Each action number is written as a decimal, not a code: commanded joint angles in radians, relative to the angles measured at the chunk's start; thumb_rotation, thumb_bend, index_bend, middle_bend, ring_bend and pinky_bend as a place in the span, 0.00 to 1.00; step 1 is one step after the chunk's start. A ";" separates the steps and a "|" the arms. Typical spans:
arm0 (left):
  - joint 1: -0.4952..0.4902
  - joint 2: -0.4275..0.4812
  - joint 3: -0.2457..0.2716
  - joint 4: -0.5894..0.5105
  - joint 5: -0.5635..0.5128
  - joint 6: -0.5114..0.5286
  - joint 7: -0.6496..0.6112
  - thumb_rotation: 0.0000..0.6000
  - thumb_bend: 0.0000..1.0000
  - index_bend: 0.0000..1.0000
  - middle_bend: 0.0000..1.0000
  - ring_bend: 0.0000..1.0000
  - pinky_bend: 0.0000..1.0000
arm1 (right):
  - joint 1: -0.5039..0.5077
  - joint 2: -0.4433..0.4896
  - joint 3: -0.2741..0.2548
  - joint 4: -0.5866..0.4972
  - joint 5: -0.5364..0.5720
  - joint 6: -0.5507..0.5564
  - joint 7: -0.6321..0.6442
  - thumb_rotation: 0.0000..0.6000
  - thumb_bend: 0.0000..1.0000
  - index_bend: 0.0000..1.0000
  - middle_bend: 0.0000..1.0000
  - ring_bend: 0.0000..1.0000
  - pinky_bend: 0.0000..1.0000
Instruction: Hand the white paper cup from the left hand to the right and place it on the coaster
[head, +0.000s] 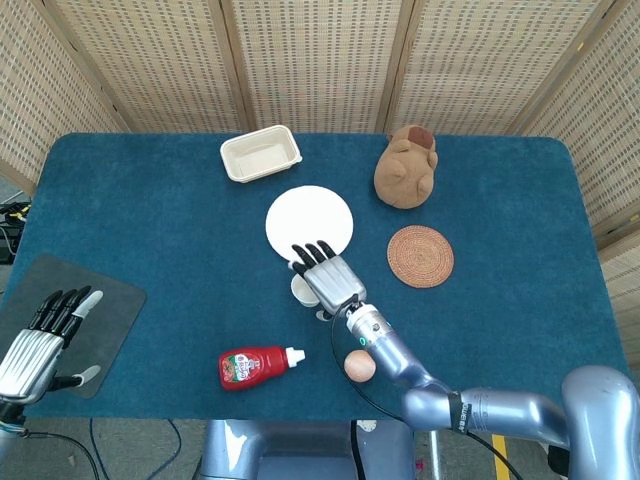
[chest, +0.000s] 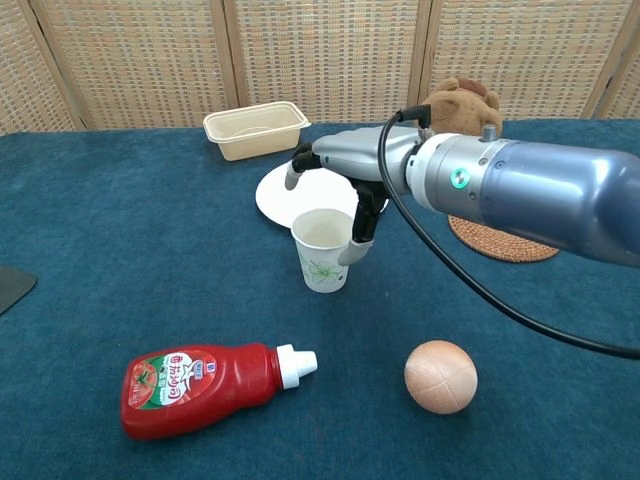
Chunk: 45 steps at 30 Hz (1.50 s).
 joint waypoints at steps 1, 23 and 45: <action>0.000 -0.001 -0.006 0.003 0.000 -0.012 -0.005 1.00 0.14 0.00 0.00 0.00 0.00 | 0.027 -0.007 -0.002 0.028 0.032 -0.009 0.001 1.00 0.02 0.17 0.00 0.00 0.00; -0.002 -0.006 -0.031 0.008 0.015 -0.079 -0.017 1.00 0.14 0.00 0.00 0.00 0.00 | 0.098 -0.043 -0.069 0.158 0.092 -0.030 0.094 1.00 0.02 0.42 0.10 0.00 0.00; -0.001 -0.010 -0.048 0.010 0.017 -0.115 -0.019 1.00 0.14 0.00 0.00 0.00 0.00 | 0.064 0.123 -0.083 0.086 0.087 0.044 0.130 1.00 0.02 0.46 0.13 0.00 0.00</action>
